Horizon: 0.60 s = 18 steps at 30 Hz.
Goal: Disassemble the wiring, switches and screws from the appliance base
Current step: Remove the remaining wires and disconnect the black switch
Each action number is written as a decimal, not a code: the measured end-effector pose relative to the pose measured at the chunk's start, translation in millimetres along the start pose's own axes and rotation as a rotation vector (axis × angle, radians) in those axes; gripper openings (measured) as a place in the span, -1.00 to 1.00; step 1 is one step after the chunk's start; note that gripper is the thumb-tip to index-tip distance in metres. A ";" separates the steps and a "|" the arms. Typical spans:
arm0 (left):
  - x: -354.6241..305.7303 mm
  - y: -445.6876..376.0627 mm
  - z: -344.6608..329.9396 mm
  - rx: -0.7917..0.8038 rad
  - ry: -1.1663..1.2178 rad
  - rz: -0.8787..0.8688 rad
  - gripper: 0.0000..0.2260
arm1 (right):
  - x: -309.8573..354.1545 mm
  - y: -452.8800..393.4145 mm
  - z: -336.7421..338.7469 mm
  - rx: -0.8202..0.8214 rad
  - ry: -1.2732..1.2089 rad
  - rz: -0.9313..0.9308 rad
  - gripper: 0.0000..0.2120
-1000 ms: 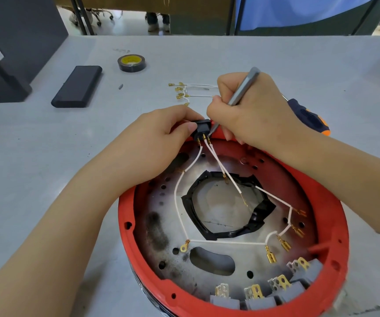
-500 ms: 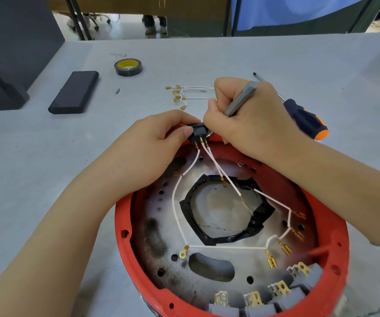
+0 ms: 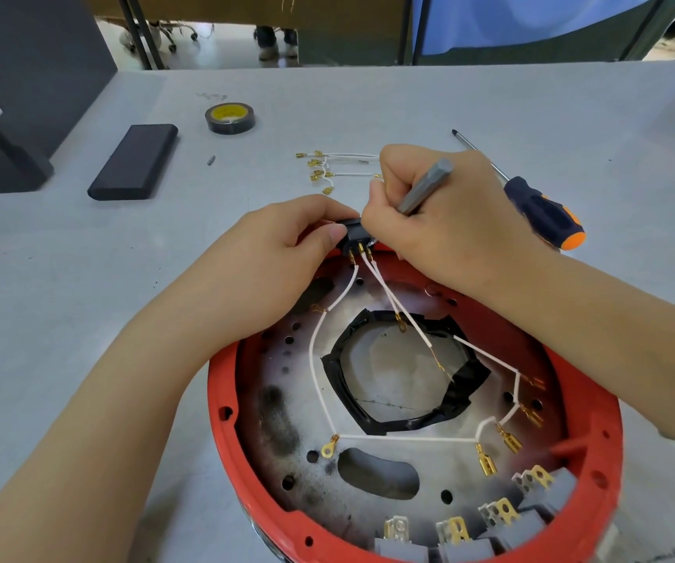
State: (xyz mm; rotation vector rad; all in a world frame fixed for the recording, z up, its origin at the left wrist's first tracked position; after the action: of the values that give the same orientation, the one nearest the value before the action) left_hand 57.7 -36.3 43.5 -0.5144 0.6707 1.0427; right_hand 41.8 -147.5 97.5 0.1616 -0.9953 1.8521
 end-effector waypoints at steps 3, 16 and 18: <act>0.3 0.3 0.1 0.001 0.002 0.005 -0.79 | 7.5 2.4 -0.8 -0.014 0.076 0.054 -0.60; 0.1 -0.1 1.3 0.000 -0.018 0.003 -0.79 | -25.0 -19.2 -13.9 0.140 -0.147 -0.254 -0.67; -0.3 -0.1 0.7 0.000 -0.013 0.003 -0.79 | -25.0 -20.7 -18.6 0.206 -0.169 -0.275 -0.69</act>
State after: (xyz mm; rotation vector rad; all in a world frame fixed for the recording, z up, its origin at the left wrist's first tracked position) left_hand 57.9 -36.1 44.2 -0.5066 0.6605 1.0476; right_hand 76.8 -148.4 84.3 0.5596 -0.8463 1.7023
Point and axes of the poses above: each hand's wrist, its own y-axis away from the middle knuckle, its own z-axis out of the back of the hand, x = y × z, the point moved 10 cm from there along -y, towards the middle knuckle, and after that the axes turned 1 degree about -z, right-handed, at the moved point
